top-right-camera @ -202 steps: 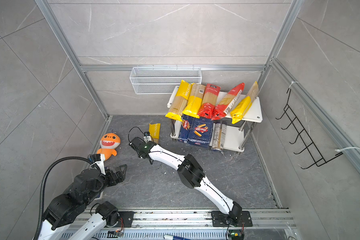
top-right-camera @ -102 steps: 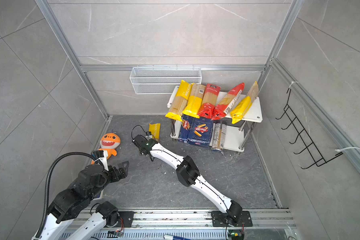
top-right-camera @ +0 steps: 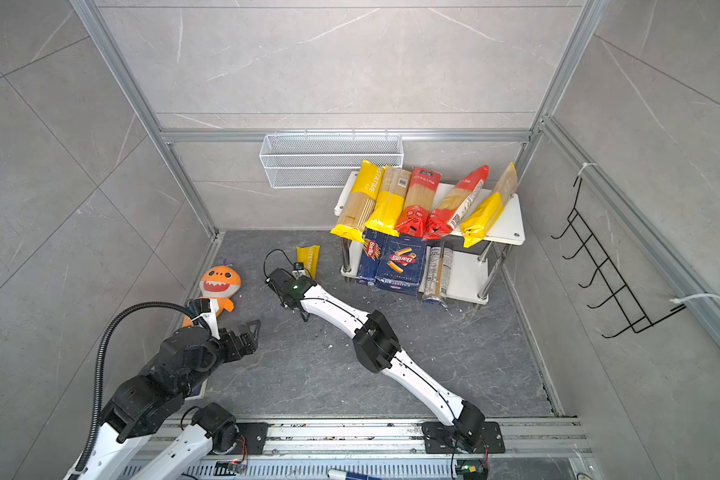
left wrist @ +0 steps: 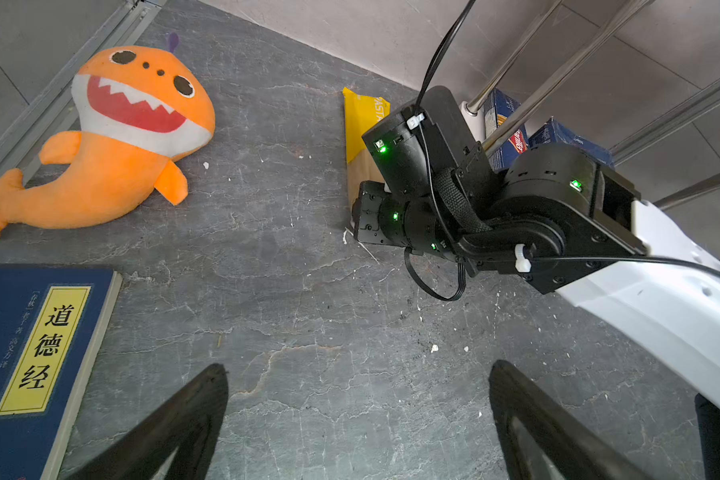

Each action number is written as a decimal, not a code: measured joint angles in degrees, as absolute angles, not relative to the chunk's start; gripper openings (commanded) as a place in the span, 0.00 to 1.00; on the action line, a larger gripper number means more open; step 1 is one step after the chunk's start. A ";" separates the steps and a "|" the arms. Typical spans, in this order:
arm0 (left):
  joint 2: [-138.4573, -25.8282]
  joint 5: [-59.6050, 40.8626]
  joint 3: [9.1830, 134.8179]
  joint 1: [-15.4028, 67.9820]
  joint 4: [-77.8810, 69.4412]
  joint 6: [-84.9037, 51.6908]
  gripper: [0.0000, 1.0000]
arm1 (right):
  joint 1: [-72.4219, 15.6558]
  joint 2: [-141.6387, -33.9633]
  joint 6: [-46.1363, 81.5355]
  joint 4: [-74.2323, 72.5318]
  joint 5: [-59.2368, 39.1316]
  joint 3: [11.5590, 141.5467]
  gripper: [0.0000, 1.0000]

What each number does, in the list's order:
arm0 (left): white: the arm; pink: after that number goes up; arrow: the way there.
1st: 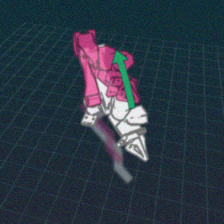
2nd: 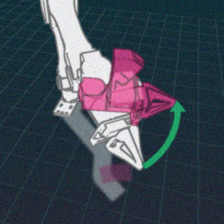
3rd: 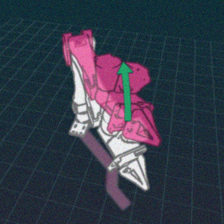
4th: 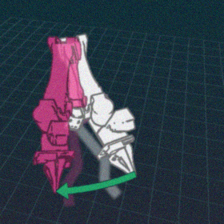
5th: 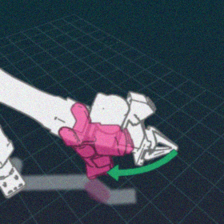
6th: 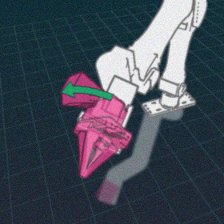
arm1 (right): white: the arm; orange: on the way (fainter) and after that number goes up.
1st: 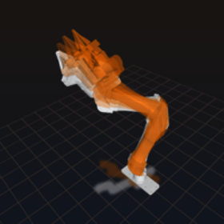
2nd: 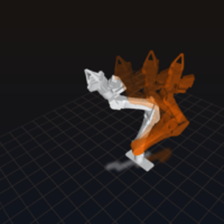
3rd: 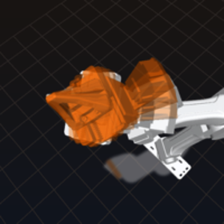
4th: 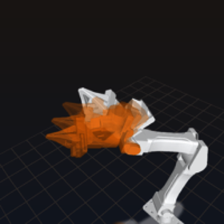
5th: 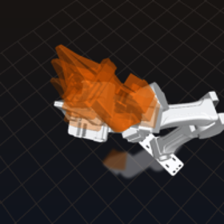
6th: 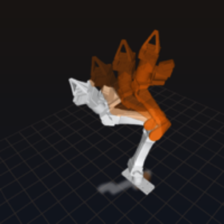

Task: Place and organize the pasta boxes and bags onto the shelf
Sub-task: 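Grasp the end of the yellow Pastatime bag with the right gripper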

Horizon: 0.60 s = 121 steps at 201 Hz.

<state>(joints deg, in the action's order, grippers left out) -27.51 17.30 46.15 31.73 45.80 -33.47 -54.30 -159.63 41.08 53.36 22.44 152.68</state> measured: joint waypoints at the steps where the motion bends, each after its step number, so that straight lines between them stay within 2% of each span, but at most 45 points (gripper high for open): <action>1: -27.44 17.30 46.15 31.73 45.80 -33.45 1.00 | -54.35 -159.35 41.06 53.19 22.52 152.16 0.28; 23: -26.11 17.19 46.15 31.73 45.87 -33.52 1.00 | -55.86 -152.88 40.93 50.72 24.27 140.03 0.27; 67: -23.38 15.94 45.58 31.73 46.74 -34.52 1.00 | -61.87 -131.44 44.03 38.30 25.19 101.34 0.32; 89: -22.46 15.33 45.06 31.73 47.64 -35.07 1.00 | -64.88 -125.80 45.84 34.68 25.50 91.68 0.34; 109: -21.85 14.70 44.51 31.73 48.16 -35.75 1.00 | -67.35 -124.07 47.46 33.26 26.15 88.51 0.40; 121: -21.47 14.44 44.16 31.73 48.36 -36.16 1.00 | -68.42 -123.74 48.23 32.47 26.39 87.70 0.53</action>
